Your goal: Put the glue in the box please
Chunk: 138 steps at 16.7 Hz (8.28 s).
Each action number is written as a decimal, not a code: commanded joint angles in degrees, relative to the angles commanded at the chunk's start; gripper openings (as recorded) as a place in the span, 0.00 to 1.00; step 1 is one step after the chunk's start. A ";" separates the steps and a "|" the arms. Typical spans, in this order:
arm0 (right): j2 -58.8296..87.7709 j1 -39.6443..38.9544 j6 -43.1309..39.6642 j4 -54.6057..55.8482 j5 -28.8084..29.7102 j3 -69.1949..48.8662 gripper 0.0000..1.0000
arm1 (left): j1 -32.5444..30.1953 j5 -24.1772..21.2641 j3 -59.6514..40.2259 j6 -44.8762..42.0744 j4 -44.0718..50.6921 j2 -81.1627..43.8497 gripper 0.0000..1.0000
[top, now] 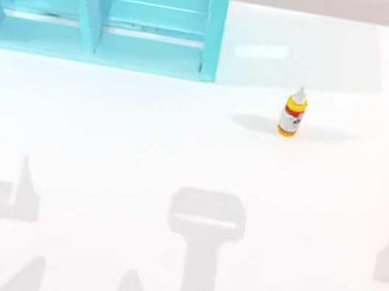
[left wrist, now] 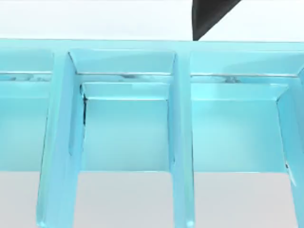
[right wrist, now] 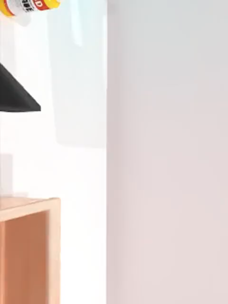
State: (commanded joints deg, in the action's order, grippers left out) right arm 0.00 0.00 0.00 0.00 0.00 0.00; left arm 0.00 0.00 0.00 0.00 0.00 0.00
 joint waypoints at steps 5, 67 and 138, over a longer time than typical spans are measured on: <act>3.23 -0.23 -2.08 -1.34 -1.81 -2.87 1.00 | 0.00 0.00 0.00 0.00 0.00 0.00 1.00; 147.75 -6.10 -66.69 -21.84 -69.92 -101.68 1.00 | 0.00 0.00 0.00 0.00 0.00 0.00 1.00; 119.98 59.70 -129.45 -83.83 -67.48 -76.46 0.00 | 0.00 0.00 0.00 0.00 0.00 0.00 1.00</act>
State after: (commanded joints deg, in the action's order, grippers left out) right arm 119.98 59.70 -129.45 -83.83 -67.48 -76.46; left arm 0.00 0.00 0.00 0.00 0.00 0.00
